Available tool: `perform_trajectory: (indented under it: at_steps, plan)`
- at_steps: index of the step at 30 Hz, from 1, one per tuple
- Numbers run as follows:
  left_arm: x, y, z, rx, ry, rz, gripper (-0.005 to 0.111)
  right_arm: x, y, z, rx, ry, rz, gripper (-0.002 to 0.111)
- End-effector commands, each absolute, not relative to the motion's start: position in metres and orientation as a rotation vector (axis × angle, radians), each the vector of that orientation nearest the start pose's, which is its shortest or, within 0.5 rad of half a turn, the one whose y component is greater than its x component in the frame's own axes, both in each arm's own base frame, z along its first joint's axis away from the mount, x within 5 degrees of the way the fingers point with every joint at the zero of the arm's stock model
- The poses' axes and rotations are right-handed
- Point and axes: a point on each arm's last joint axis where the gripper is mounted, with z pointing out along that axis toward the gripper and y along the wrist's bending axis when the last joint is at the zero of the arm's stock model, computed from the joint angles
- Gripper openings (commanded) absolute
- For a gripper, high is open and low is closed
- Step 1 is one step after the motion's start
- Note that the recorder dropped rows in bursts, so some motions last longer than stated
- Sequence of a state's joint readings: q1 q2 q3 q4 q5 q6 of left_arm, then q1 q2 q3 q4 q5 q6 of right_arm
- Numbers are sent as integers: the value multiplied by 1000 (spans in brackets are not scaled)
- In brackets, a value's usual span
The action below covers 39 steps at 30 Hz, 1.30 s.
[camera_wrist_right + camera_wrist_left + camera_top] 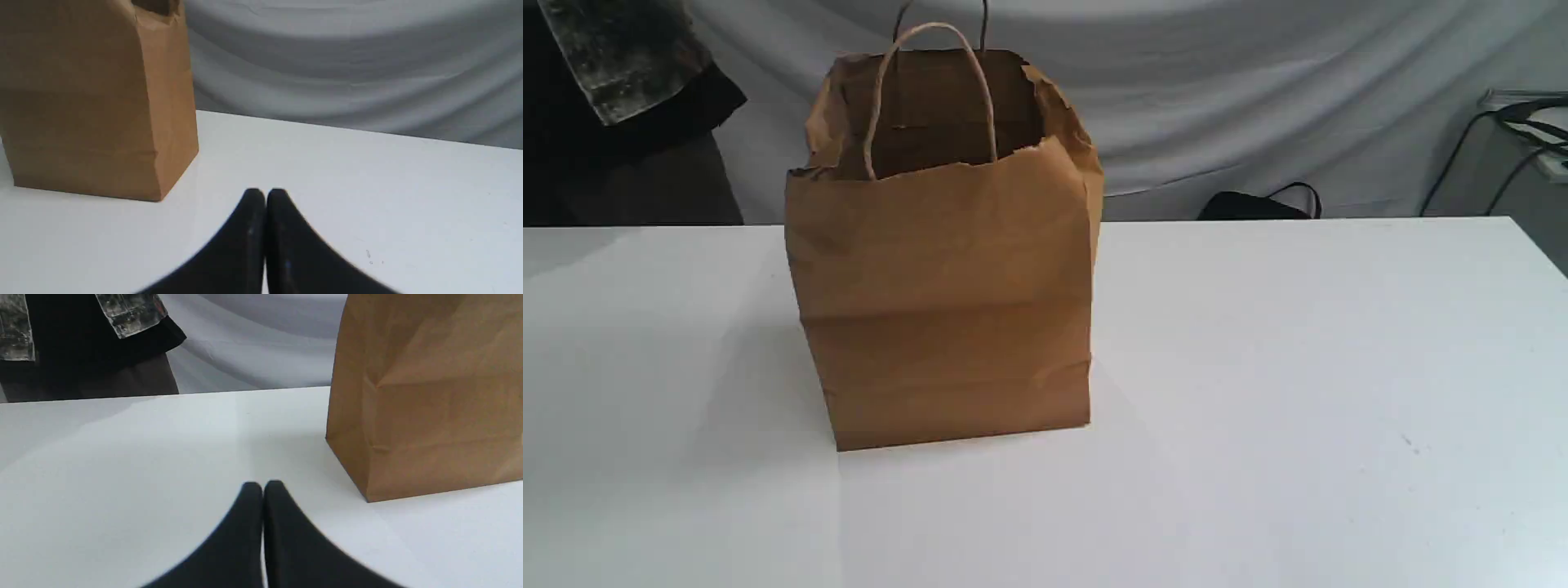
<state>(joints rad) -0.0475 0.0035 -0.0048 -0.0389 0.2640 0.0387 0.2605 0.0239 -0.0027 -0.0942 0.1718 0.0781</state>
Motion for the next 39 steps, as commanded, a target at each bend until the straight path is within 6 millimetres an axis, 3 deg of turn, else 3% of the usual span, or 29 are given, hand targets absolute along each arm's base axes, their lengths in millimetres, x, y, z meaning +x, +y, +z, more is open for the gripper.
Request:
perform_trajectory:
  at_steps: [1, 11, 27, 39]
  plan:
    - [55, -3, 189, 46, 1748, -44, 0, 56, 12, 196, -219, 1669, 136, 0]
    - [55, -3, 189, 44, 1749, -45, 0, 56, -6, 196, 34, 1668, -118, 0]
    - [55, -3, 189, 46, 1749, -44, 0, 53, -8, 183, 55, 1813, -117, 0]
    - [55, -3, 189, 44, 1749, -45, 0, 53, -8, 183, 55, 1815, -117, 0]
